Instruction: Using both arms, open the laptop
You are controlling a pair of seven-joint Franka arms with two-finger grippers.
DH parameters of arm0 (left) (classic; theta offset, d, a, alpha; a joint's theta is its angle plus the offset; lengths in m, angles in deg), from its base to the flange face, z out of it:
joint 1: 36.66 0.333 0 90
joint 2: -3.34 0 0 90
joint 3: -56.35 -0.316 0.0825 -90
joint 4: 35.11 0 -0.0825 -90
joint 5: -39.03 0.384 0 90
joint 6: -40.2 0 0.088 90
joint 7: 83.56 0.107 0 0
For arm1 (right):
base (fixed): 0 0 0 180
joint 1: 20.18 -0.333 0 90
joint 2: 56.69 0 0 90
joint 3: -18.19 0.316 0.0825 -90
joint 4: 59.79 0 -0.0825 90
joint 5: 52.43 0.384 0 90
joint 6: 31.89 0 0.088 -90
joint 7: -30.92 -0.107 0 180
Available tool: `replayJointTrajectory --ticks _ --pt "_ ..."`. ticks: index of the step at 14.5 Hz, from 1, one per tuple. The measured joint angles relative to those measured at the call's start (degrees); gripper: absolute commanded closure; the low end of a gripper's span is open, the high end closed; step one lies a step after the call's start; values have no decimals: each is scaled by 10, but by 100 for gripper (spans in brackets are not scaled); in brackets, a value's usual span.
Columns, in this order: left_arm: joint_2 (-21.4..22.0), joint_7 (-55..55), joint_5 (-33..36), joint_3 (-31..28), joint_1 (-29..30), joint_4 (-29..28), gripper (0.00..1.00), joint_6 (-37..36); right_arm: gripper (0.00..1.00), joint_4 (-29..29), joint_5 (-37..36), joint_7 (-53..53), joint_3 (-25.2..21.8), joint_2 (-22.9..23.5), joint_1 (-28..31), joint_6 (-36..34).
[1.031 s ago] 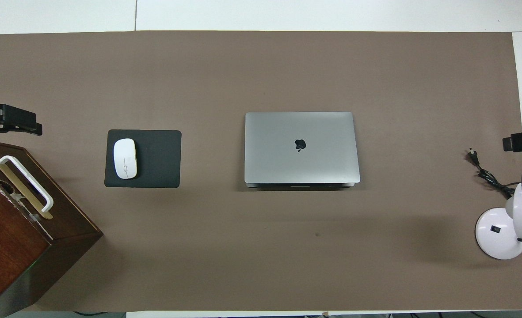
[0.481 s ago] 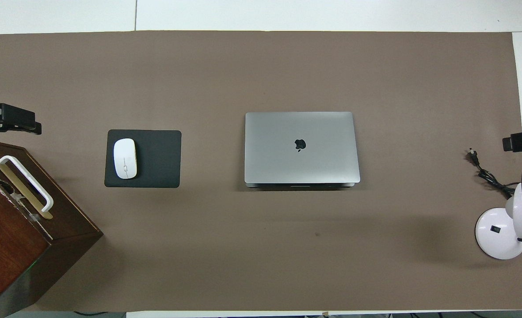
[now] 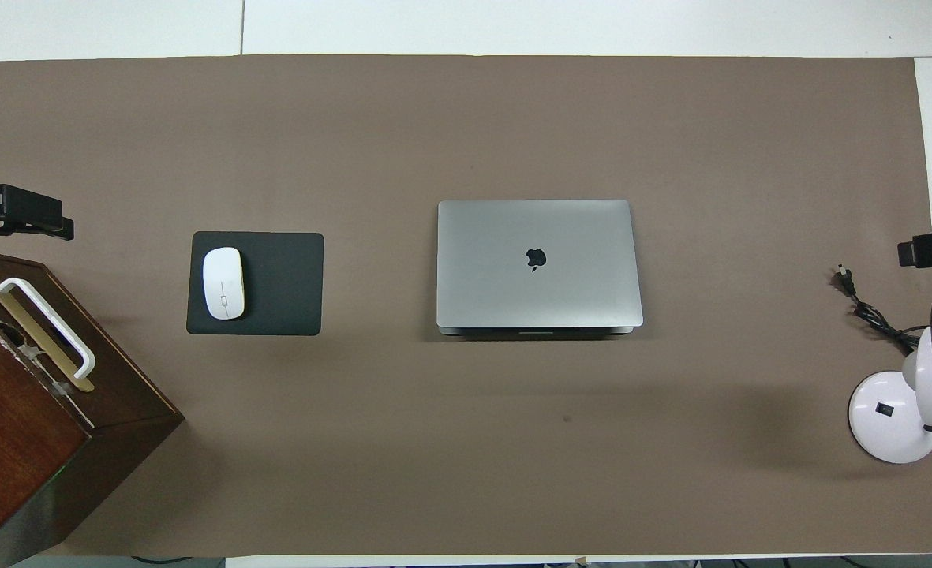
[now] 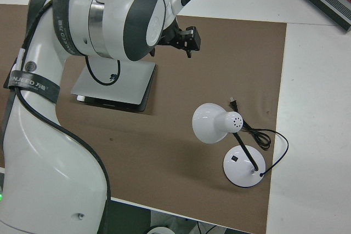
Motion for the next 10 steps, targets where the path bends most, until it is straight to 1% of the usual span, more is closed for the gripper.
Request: replayJointTrajectory --ticks 1,2,5,10 --pt "0 0 0 0 0 0 6 1 0 6 0 0 -1 0 2 18" --pt "0 -1 0 0 0 0 25 2 0 13 0 0 -1 1 4 37" --pt "0 -15 0 0 2 0 100 6 0 35 0 5 -2 18 11 106" --pt "0 -19 0 0 13 -12 100 39 0 44 11 8 -2 72 14 210"
